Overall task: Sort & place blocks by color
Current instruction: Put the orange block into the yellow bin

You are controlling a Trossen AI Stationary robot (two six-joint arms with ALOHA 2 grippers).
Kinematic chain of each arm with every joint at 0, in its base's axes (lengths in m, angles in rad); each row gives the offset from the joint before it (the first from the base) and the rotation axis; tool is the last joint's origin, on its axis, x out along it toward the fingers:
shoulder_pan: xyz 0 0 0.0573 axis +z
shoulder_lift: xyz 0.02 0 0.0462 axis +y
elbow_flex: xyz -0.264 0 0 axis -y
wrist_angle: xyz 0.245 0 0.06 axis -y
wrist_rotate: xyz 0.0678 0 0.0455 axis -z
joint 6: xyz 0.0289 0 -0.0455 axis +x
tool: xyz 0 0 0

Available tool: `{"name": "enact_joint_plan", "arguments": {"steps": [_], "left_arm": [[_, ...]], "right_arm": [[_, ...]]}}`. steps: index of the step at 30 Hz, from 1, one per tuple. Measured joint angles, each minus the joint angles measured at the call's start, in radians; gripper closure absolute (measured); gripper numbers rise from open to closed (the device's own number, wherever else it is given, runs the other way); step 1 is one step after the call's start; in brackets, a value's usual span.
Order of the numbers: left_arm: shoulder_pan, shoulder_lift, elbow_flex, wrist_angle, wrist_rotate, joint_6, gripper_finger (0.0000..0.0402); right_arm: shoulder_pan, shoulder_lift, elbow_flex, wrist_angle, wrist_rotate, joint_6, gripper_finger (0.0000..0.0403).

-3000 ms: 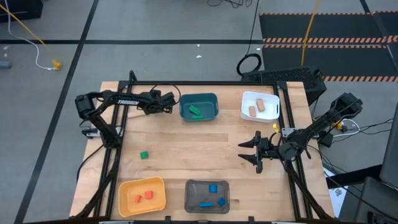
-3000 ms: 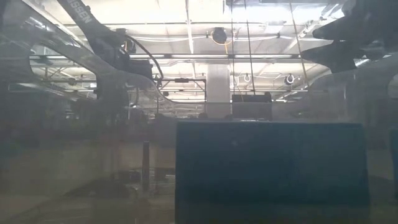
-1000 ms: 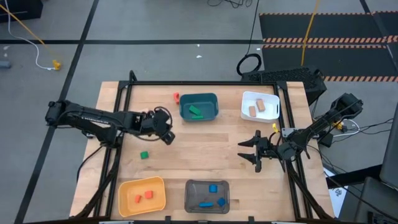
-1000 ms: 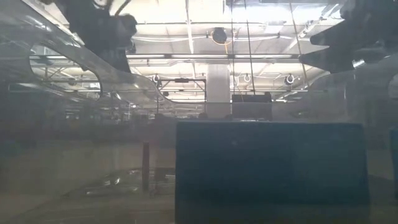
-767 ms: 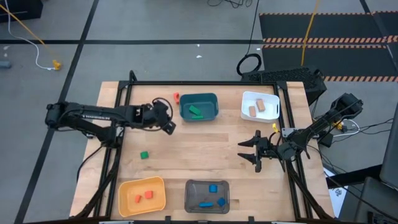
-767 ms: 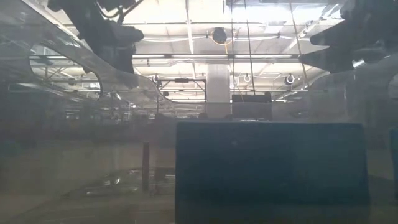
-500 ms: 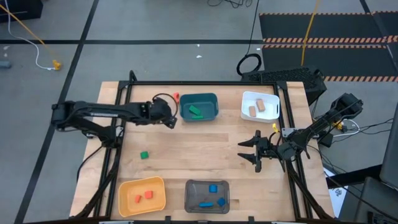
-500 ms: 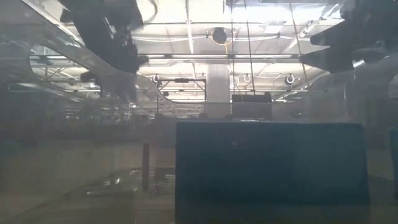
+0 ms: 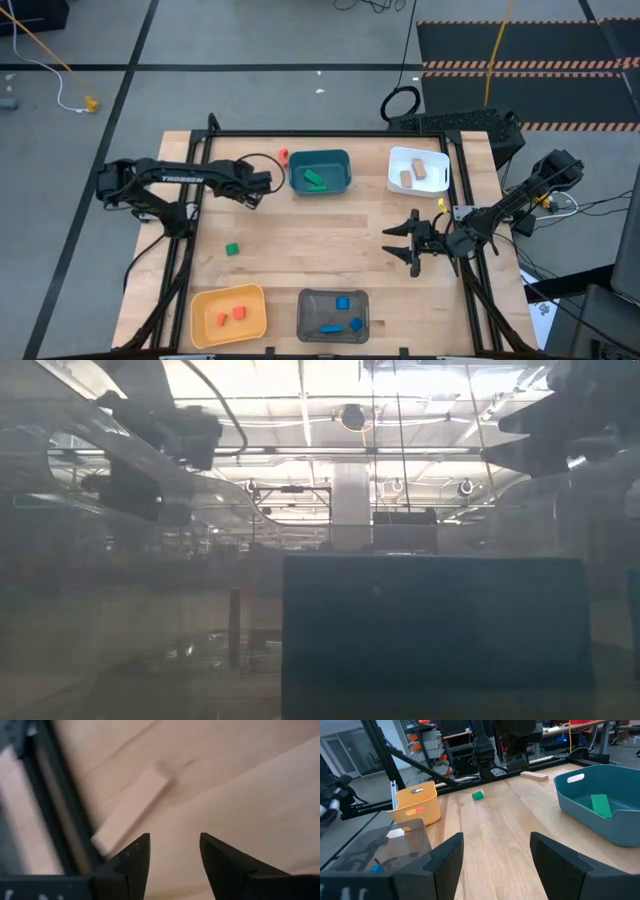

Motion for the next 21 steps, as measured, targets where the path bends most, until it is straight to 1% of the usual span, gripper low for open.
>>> {"name": "enact_joint_plan", "arguments": {"steps": [2,5,7,9,11,15,18,21], "left_arm": [[0.026,-0.002,0.000,-0.027,0.002,0.047,0.0231],[0.060,-0.001,0.000,-0.002,0.029,0.157,0.0231],[0.085,-0.001,0.000,0.060,0.057,0.220,0.0231],[0.117,-0.001,0.000,0.141,0.074,0.251,0.0231],[0.158,-0.001,0.000,0.243,0.080,0.244,0.0231],[0.245,-0.001,0.000,0.490,0.164,0.178,0.0231],[0.281,0.009,0.000,0.657,0.199,0.131,0.0226],[0.298,0.037,0.000,0.768,0.219,0.090,0.0215]], "right_arm": [[0.000,0.000,0.000,0.001,0.000,0.000,0.0181],[0.000,0.000,0.000,0.000,0.000,0.000,0.0181],[0.000,0.000,0.000,0.000,0.000,0.000,0.0181],[0.000,0.000,0.000,0.000,0.000,0.000,0.0181],[0.000,0.000,0.000,0.000,0.000,0.000,0.0181],[0.000,0.000,0.000,0.000,0.000,0.000,0.0181],[0.000,0.000,0.000,0.000,0.000,0.000,0.0181],[0.000,0.000,0.000,0.000,0.000,0.000,0.0181]]}}
